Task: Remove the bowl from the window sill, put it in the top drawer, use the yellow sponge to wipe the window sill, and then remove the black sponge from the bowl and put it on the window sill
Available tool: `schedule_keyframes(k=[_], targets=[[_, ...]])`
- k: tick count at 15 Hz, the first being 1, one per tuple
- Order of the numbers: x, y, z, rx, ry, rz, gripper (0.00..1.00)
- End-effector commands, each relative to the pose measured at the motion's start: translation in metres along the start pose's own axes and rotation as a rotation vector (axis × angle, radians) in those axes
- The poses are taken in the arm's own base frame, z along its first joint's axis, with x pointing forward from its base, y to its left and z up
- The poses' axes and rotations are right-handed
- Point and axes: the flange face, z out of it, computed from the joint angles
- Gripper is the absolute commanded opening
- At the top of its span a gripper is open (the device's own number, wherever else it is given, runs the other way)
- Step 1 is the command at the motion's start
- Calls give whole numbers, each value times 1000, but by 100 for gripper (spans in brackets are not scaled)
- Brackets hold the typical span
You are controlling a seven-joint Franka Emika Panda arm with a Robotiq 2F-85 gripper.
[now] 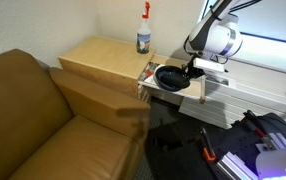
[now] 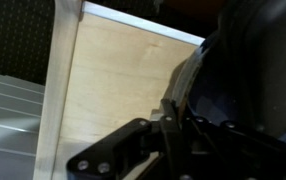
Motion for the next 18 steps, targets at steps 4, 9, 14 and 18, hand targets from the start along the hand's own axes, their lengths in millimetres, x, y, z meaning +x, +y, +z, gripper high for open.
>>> schedule_keyframes(k=[4, 9, 14, 18], targets=[[-3, 4, -15, 5, 112, 59, 2], [-3, 20, -6, -5, 91, 152, 33], [1, 16, -5, 2, 86, 135, 34], [0, 14, -19, 9, 132, 127, 67]])
